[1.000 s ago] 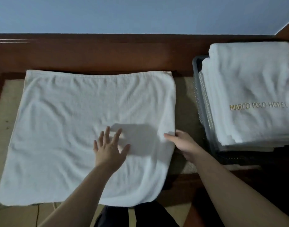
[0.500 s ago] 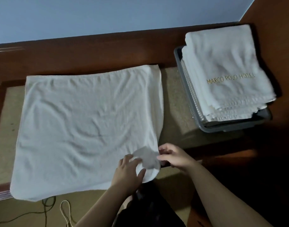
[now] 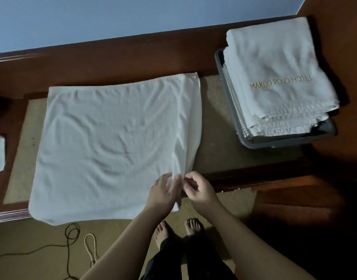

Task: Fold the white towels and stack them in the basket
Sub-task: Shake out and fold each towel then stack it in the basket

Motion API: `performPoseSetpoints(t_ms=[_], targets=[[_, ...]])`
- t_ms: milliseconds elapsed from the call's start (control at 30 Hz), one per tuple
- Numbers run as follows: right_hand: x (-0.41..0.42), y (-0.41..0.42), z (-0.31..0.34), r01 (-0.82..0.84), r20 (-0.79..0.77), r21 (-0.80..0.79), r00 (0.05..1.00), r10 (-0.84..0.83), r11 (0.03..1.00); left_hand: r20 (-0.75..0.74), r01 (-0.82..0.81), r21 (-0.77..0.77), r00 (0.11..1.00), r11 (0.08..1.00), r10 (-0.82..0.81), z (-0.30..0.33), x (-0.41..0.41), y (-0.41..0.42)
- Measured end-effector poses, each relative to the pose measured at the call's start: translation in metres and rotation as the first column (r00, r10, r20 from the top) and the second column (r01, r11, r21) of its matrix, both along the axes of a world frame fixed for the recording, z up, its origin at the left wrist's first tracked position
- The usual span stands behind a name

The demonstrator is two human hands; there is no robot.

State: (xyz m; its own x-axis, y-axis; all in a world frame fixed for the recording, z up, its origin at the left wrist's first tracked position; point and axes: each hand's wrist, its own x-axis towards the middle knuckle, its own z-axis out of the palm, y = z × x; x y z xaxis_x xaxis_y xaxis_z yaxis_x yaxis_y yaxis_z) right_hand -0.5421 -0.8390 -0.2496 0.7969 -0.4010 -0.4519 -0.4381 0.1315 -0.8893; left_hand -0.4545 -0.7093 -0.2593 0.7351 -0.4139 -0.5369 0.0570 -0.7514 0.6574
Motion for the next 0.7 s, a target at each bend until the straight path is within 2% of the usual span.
performPoseSetpoints(t_ms=[33,100,133,200,267,400,467,600,700], targets=[[0.004,0.004,0.003,0.016,0.017,0.12,1.0,-0.018,0.993,0.054,-0.073,-0.04,0.996,0.997,0.075,0.004,-0.006,0.0],[0.011,0.007,0.008,0.043,0.002,0.402,0.999,-0.048,0.915,0.201,-0.166,-0.074,0.963,0.983,0.178,0.012,-0.021,0.001],[0.013,0.006,0.008,0.057,-0.02,0.485,0.998,-0.054,0.872,0.25,-0.212,-0.064,0.943,0.975,0.221,0.017,-0.029,0.0],[0.016,0.005,0.005,0.059,-0.041,0.556,0.998,-0.044,0.829,0.21,-0.333,-0.025,0.92,0.943,0.331,0.022,-0.037,-0.001],[0.018,0.007,-0.001,0.097,-0.111,0.558,0.993,-0.042,0.824,0.098,-0.409,0.042,0.91,0.912,0.403,0.021,-0.036,-0.002],[0.012,0.013,-0.024,0.251,-0.418,0.32,0.903,-0.102,0.914,0.004,-0.307,0.23,0.949,0.924,0.314,0.019,-0.022,-0.011],[0.002,0.015,-0.033,0.271,-0.506,0.292,0.858,-0.092,0.917,-0.021,-0.249,0.268,0.964,0.931,0.264,0.017,-0.016,-0.019],[-0.01,0.02,-0.047,0.256,-0.553,0.288,0.831,-0.058,0.923,0.041,-0.151,0.376,0.988,0.914,0.147,0.01,-0.014,-0.026],[-0.01,0.019,-0.057,0.237,-0.513,0.282,0.856,-0.063,0.93,0.095,-0.285,0.29,0.958,0.914,0.269,0.01,-0.017,-0.019]])
